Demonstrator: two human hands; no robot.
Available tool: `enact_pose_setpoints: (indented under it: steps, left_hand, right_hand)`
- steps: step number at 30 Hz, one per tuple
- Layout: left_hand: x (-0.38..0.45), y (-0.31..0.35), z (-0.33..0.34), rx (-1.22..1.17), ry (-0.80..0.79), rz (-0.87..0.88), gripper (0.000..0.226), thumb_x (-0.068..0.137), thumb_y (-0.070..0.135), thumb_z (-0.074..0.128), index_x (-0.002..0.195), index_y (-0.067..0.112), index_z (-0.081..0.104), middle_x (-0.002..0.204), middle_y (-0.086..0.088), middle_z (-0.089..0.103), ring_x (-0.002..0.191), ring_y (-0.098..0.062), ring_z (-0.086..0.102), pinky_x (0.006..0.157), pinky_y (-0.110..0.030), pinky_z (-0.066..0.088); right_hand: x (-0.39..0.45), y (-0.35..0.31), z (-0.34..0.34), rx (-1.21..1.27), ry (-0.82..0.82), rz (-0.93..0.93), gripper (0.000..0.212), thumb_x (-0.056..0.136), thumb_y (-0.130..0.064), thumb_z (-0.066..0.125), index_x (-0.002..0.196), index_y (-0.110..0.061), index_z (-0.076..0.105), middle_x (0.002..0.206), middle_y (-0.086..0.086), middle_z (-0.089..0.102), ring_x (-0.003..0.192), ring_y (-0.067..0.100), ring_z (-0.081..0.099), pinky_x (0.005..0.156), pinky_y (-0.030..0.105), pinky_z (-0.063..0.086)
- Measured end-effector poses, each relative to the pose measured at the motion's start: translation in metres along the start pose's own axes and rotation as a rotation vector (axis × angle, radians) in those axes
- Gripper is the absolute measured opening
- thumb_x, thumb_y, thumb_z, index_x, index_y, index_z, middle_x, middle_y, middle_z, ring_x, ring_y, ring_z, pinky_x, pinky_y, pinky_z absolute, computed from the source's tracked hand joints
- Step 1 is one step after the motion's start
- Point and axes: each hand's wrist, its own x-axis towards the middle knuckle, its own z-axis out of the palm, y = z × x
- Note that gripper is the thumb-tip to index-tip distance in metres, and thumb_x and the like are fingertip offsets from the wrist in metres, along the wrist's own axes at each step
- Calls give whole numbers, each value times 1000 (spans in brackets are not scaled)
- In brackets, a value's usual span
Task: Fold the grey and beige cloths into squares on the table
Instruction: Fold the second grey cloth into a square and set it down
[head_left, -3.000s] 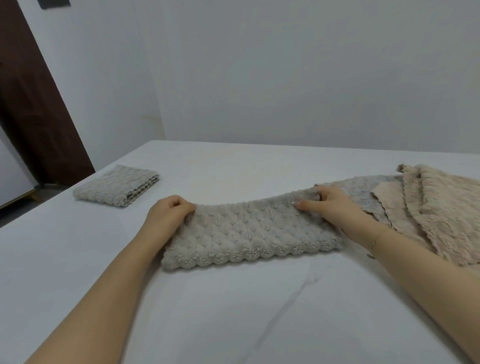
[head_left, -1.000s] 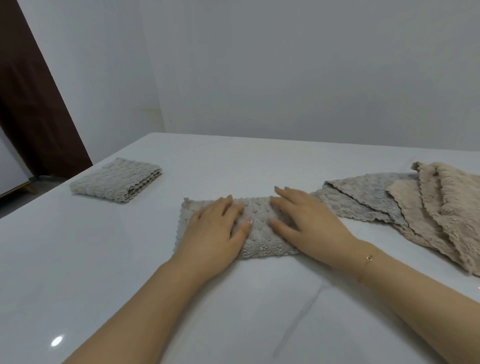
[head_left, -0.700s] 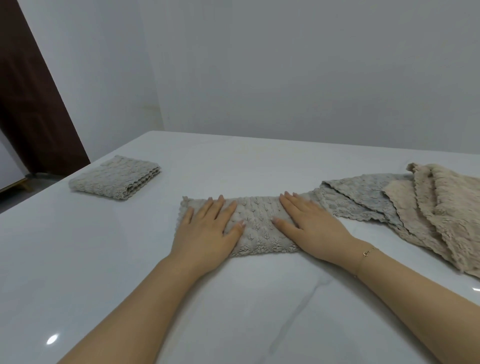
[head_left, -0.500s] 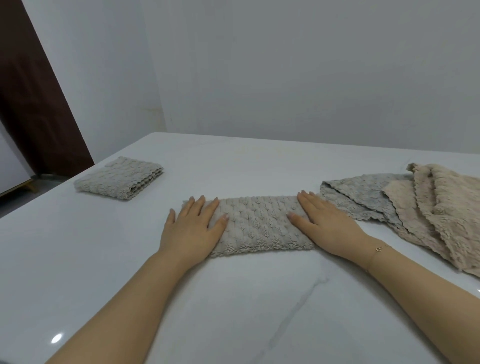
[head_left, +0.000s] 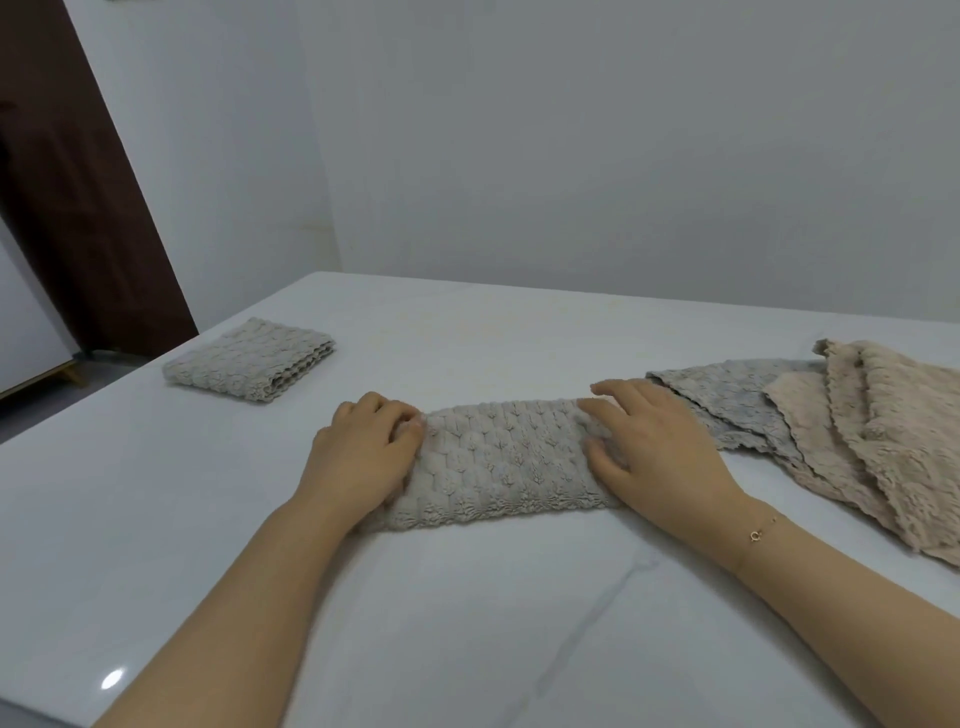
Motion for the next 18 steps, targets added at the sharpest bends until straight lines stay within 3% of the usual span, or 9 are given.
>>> enact_pose_setpoints:
  steps: [2,5,9,12,15,18]
  left_hand:
    - [3,-6,-8,-94,10,-49,29,92,48,47,107,30,63,102,10,57,105,-16,49,92,-38,41]
    - [6,-13,-17,-138,-147,-103,31,75,55,62,99,34,61,93,14,60,94,-14,55,92,-36,43]
    - [7,-13,-25,-118,-297,-96,31,73,53,68,90,28,64,88,10,65,89,-13,58,90,-36,42]
    - [2,-8,-29,-75,-352,-71,39,64,57,64,81,22,61,73,9,58,70,-8,51,67,-29,34]
    - [-1,-3,-30,-174,-364,-49,32,67,45,73,84,28,53,85,8,55,78,-12,51,67,-28,36]
    - [-4,3,-33,-319,-357,-41,41,76,30,77,101,28,45,97,6,53,81,-10,51,66,-22,39]
  right_hand:
    - [-1,-10,0,6,-25,3,31,90,-35,43,101,-17,66,101,0,62,94,23,56,81,36,44]
    - [-3,-17,0,-6,-156,49,31,97,-38,39,109,-20,61,103,-2,58,96,21,50,83,35,42]
    - [-1,-14,-4,20,-292,67,45,98,-47,32,134,-25,46,136,-5,47,124,17,41,102,29,31]
    - [11,-5,2,121,-495,61,59,97,-54,26,151,-32,15,159,-13,10,146,7,8,119,29,3]
    - [34,13,12,191,-650,14,57,99,-50,26,150,-38,5,159,-15,-2,145,2,-4,119,32,-7]
    - [58,25,19,207,-724,-47,54,100,-46,30,146,-45,1,159,-16,-5,145,2,-6,120,37,-5]
